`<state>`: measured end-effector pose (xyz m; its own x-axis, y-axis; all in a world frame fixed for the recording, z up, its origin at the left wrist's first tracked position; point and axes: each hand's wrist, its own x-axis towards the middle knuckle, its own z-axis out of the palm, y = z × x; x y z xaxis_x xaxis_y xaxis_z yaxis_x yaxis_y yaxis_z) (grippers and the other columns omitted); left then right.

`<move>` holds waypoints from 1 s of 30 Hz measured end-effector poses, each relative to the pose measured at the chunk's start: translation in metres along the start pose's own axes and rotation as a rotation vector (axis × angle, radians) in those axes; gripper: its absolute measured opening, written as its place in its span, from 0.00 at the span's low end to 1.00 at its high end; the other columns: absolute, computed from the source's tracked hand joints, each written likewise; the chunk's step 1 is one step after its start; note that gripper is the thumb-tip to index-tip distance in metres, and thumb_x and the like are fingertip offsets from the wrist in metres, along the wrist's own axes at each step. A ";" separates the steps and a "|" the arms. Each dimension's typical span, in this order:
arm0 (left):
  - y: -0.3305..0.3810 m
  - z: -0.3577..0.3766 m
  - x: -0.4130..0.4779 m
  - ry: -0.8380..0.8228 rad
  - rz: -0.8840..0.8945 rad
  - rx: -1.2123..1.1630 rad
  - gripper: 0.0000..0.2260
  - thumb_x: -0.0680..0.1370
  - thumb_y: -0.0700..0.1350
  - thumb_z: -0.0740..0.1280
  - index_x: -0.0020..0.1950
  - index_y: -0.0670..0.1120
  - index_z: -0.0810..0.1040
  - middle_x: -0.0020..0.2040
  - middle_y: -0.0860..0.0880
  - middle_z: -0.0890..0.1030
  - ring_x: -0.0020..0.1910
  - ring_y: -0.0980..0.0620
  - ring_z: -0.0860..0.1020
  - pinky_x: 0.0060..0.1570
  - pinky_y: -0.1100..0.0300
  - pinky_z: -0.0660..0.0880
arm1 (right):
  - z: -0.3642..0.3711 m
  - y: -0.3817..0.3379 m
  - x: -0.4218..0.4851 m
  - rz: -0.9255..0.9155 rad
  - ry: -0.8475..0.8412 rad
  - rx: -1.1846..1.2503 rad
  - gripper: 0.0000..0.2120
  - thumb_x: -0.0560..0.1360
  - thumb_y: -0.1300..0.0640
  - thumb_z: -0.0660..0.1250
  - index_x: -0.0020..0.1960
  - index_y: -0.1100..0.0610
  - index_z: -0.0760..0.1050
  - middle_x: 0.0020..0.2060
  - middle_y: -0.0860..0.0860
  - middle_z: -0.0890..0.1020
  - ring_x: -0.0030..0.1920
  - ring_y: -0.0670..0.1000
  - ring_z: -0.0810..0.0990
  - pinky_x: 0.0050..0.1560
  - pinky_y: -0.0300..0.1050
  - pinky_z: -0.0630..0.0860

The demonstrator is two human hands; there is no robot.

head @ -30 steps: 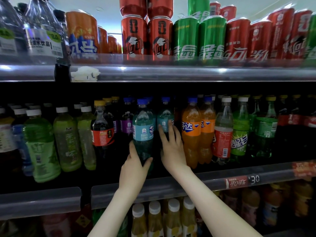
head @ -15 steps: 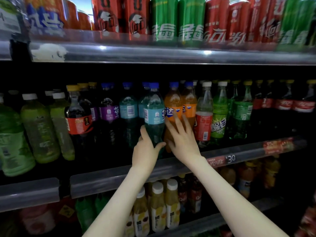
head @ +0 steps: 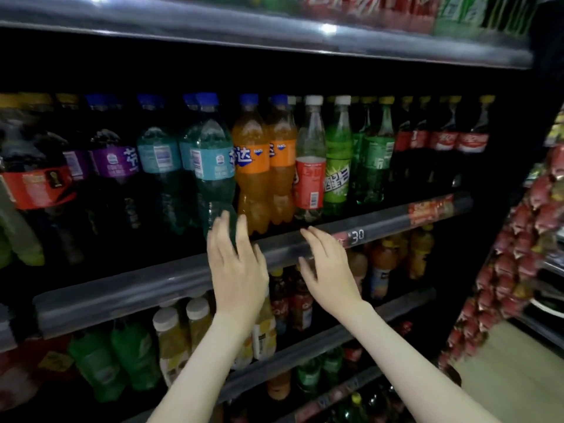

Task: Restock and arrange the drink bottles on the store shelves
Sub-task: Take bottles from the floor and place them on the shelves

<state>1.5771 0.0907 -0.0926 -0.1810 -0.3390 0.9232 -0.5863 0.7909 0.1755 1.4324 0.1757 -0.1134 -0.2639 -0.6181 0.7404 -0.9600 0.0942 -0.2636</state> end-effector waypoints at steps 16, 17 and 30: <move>0.085 0.081 -0.133 -0.902 -0.161 0.261 0.32 0.58 0.40 0.80 0.61 0.38 0.77 0.62 0.32 0.74 0.58 0.32 0.75 0.55 0.39 0.74 | 0.003 0.181 -0.089 0.302 -0.482 -0.022 0.32 0.79 0.57 0.60 0.78 0.54 0.49 0.77 0.52 0.54 0.75 0.53 0.53 0.70 0.48 0.61; 0.095 0.090 -0.137 -0.915 -0.157 0.240 0.33 0.58 0.41 0.81 0.61 0.39 0.77 0.61 0.33 0.75 0.58 0.33 0.76 0.53 0.41 0.75 | 0.002 0.195 -0.089 0.354 -0.479 -0.009 0.32 0.79 0.57 0.61 0.78 0.54 0.49 0.76 0.52 0.54 0.75 0.53 0.53 0.69 0.48 0.62; 0.194 0.207 -0.121 -1.017 -0.306 -0.017 0.29 0.82 0.40 0.55 0.77 0.59 0.46 0.78 0.41 0.46 0.73 0.39 0.58 0.59 0.55 0.72 | 0.039 0.306 -0.057 0.828 -0.351 0.527 0.43 0.71 0.65 0.72 0.77 0.58 0.49 0.69 0.59 0.68 0.68 0.60 0.68 0.64 0.48 0.68</move>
<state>1.3220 0.1793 -0.2406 -0.6072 -0.7854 0.1204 -0.7090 0.6040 0.3640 1.1571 0.2094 -0.2599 -0.6985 -0.7156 0.0059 -0.3062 0.2914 -0.9063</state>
